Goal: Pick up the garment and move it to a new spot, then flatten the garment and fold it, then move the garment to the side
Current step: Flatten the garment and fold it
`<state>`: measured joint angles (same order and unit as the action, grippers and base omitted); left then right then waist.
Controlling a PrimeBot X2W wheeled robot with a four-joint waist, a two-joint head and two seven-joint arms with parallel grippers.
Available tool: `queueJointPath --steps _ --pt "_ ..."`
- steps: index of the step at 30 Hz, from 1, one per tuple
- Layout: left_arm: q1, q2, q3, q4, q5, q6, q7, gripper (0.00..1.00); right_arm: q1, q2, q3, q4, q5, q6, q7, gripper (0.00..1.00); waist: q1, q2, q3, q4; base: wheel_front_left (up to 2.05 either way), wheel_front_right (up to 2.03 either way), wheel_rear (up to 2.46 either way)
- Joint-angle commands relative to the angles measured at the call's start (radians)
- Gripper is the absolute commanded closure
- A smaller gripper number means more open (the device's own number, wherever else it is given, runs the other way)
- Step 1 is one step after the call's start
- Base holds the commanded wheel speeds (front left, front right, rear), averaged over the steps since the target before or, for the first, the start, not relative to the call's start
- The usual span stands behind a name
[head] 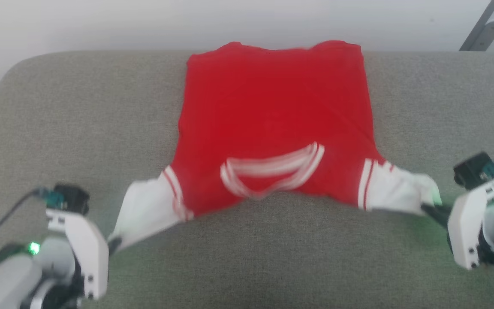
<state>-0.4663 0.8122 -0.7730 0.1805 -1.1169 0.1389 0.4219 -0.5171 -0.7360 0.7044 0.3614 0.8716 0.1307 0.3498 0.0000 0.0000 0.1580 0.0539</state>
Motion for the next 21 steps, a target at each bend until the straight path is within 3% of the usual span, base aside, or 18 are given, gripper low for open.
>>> queueJointPath --steps 1,10,18,19,20,21 --pt "0.058 0.033 0.001 -0.059 -0.015 0.035 0.007 1.00 0.051 -0.022 -0.017 -0.039 0.027 0.000 0.030 1.00 0.0000 0.0000 0.005 -0.002 0.00 0.00 0.00" --pt "0.262 0.167 -0.006 -0.295 -0.063 0.189 0.030 1.00 0.275 -0.108 -0.121 -0.213 0.103 0.000 0.192 1.00 0.0000 0.0000 0.026 -0.004 0.00 0.00 0.00" --pt "0.295 0.160 -0.004 -0.329 -0.060 0.241 0.006 1.00 0.391 -0.061 -0.234 -0.276 0.052 0.000 0.274 1.00 0.0000 0.0000 0.042 -0.004 0.00 0.00 0.00" --pt "0.291 0.156 -0.003 -0.328 -0.059 0.246 0.003 1.00 0.398 -0.050 -0.251 -0.275 0.043 0.000 0.278 0.73 0.0000 0.0000 0.044 -0.004 0.00 0.00 0.00" --pt "0.287 0.151 -0.002 -0.328 -0.058 0.249 0.001 1.00 0.403 -0.036 -0.267 -0.279 0.032 0.000 0.284 0.56 0.0000 0.0000 0.045 -0.005 0.00 0.00 0.00" --pt "0.282 0.146 -0.004 -0.331 -0.053 0.249 -0.001 1.00 0.409 -0.025 -0.282 -0.284 0.022 0.000 0.293 0.00 0.0000 0.0000 0.047 -0.006 0.00 0.00 0.00"
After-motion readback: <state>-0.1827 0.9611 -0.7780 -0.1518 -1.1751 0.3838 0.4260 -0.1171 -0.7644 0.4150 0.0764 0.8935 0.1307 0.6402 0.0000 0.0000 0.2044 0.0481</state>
